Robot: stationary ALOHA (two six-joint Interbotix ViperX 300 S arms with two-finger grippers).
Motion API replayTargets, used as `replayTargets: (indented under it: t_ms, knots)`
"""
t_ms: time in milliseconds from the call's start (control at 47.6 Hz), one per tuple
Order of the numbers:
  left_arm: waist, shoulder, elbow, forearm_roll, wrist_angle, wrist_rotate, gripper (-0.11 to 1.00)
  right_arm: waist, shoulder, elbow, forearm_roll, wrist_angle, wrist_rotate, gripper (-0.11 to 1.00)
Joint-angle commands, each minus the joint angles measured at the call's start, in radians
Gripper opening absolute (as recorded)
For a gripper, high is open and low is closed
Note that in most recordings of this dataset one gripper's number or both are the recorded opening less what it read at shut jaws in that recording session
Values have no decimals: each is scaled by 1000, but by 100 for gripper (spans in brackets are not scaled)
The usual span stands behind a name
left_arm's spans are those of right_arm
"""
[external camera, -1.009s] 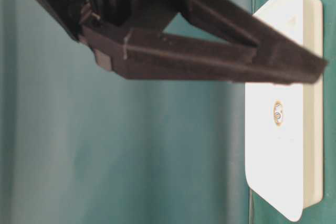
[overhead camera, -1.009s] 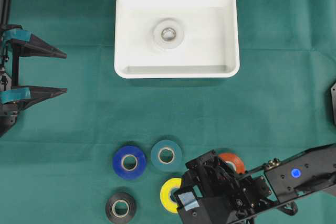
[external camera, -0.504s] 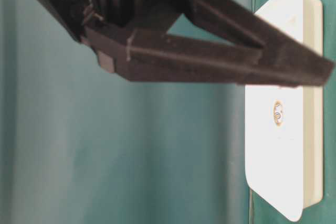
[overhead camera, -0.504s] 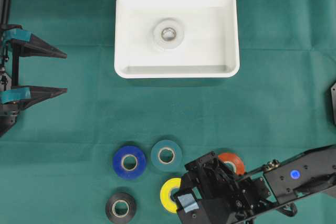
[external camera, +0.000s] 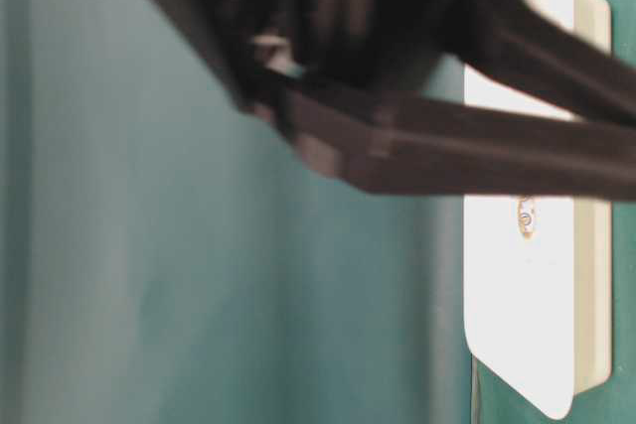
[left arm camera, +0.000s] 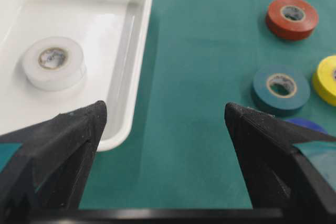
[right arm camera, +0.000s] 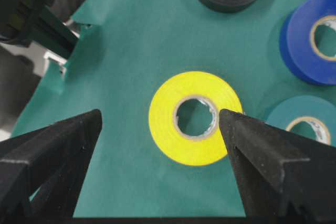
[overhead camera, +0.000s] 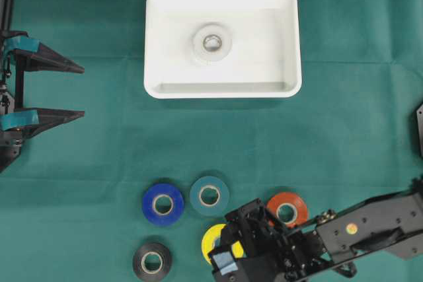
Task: Pick up the tape from a random location and place it into the white case.
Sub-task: 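Lower the right gripper into the yellow roll's core and close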
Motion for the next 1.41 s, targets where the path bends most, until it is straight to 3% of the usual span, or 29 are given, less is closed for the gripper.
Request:
replayTargets:
  t_ms: [0,462,1387]
  knots:
    - [2,8,-9,-2,-5,0,96,6,-3,-5,5,-34,2,90]
    - [2,9,-9,-2,-5,0,96,8,77,80,8,-233,78,90]
    - [12,8,-8,-2,-6,0,96,-8,187,84,8,-290,130,90]
